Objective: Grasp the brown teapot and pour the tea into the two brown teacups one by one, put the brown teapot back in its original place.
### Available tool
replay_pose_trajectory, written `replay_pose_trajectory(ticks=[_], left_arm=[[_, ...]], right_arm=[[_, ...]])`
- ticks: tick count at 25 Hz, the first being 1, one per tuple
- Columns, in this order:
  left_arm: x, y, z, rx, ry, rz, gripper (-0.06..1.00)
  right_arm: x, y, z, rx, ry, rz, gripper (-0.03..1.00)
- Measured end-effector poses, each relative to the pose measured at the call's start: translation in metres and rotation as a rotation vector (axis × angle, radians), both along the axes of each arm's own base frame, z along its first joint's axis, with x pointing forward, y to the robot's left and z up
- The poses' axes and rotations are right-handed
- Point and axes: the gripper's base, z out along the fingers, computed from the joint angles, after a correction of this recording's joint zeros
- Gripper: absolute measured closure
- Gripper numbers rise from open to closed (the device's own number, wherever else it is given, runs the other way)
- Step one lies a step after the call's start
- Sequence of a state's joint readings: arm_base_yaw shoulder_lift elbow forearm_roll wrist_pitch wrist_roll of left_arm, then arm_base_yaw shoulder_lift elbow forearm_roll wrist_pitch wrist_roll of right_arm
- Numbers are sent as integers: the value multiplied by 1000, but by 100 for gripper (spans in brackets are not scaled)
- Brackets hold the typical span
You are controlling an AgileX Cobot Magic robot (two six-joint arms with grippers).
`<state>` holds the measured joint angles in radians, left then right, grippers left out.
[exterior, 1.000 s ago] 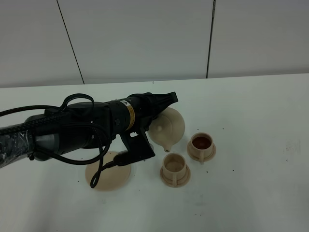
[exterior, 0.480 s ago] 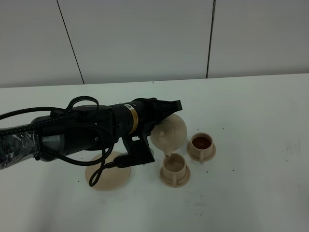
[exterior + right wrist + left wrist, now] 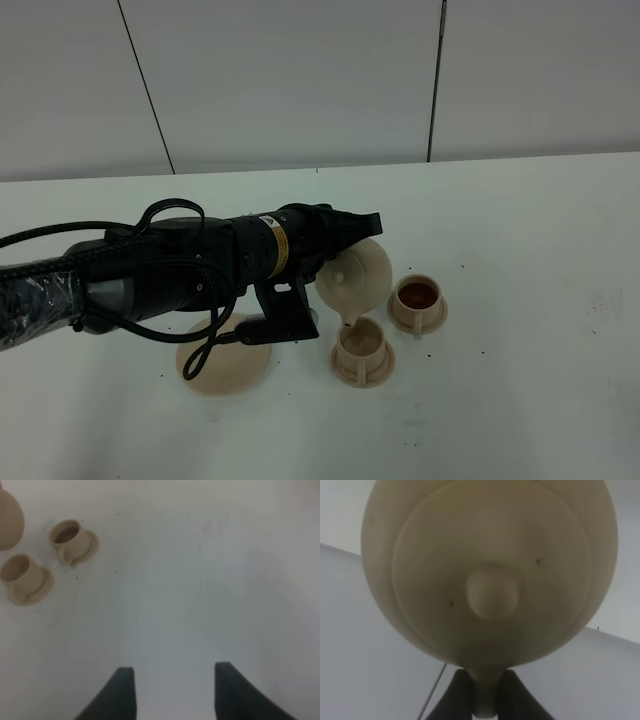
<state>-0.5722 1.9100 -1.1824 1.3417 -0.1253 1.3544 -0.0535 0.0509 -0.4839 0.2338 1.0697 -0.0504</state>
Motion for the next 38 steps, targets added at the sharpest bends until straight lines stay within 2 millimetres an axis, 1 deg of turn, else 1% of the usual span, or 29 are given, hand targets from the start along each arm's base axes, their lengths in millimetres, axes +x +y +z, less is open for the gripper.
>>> replay_pose_trajectory(ticks=[11,25,38], left_arm=[[5,-5,-1,13,-23,-40,77],[6,-6,-2,35,-36,-59,77],[6,-10,2,-30,-61,-80,77]], right_arm=[[0,0,0,0,0,0,61],[0,0,0,0,0,0,61],[0,0,0,0,0,0,61]])
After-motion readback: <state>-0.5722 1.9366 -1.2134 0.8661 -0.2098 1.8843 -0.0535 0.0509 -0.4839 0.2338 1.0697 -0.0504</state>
